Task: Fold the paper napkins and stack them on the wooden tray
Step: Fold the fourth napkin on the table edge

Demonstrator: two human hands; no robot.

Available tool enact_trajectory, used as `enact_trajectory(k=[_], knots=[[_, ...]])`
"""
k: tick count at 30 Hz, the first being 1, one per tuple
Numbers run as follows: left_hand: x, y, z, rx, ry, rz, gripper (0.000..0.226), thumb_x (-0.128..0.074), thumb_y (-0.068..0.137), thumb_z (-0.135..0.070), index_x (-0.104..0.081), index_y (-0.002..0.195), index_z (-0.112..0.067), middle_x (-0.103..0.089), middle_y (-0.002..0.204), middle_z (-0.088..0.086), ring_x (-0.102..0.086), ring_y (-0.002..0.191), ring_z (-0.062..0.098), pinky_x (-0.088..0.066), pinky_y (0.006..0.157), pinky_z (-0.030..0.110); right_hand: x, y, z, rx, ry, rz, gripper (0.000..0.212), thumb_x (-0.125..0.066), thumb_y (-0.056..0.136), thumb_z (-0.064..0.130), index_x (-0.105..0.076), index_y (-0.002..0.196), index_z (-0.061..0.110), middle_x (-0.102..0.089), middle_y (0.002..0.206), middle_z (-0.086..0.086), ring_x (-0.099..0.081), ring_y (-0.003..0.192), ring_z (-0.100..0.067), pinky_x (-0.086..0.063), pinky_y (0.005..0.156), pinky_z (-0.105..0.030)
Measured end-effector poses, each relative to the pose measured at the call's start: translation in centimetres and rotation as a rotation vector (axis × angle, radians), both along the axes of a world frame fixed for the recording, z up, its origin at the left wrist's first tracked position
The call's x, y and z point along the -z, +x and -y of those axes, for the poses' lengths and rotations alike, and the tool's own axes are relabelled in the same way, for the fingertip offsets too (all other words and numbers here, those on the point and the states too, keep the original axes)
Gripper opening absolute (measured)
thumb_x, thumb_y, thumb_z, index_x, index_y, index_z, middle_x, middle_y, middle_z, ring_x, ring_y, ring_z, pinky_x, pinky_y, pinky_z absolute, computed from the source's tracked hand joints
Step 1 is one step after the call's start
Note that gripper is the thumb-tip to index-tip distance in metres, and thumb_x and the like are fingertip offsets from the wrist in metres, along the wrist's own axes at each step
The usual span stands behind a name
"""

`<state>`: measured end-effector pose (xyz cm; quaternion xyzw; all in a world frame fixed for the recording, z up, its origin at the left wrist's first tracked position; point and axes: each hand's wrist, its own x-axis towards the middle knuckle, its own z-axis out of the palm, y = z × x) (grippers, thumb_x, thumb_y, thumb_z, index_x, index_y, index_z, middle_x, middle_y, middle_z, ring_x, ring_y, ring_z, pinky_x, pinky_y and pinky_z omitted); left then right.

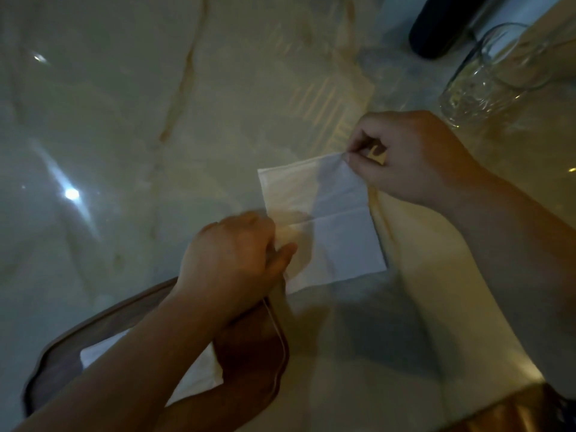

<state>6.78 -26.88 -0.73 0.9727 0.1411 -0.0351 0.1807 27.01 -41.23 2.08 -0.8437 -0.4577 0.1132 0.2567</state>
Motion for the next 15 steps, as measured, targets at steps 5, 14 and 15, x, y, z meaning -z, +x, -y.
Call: enact_trajectory(k=[5,14,15], knots=[[-1.0,2.0,-2.5,-0.154,-0.051,0.239,0.069,-0.069,0.066,-0.049,-0.041,0.121,-0.018,-0.051,0.119,0.011,-0.049,0.109,0.026,-0.044,0.083,0.039,-0.9,-0.9,-0.4,-0.135,0.059,0.055,0.009,-0.064,0.082,0.019,-0.066,0.082,0.01,-0.067,0.076,0.001,-0.055,0.069,-0.007,-0.045,0.062,-0.027],[-2.0,1.8,-1.1,0.161,0.005,0.242,0.013,-0.058,0.083,-0.021,-0.065,0.076,-0.012,-0.062,0.071,0.008,-0.056,0.063,0.03,-0.046,0.053,0.043,0.2,-3.5,3.8,-0.207,0.096,0.158,0.009,-0.063,0.085,0.016,-0.066,0.08,0.009,-0.068,0.079,-0.005,-0.064,0.075,-0.028,-0.05,0.062,-0.041],[-1.8,1.3,-0.6,0.186,0.023,0.231,0.013,-0.059,0.083,-0.021,-0.065,0.075,-0.013,-0.062,0.071,0.009,-0.055,0.062,0.031,-0.045,0.054,0.043,0.5,-3.9,4.2,-0.215,0.094,0.155,0.008,-0.064,0.084,0.015,-0.066,0.08,0.008,-0.068,0.079,-0.006,-0.063,0.074,-0.029,-0.05,0.062,-0.042]])
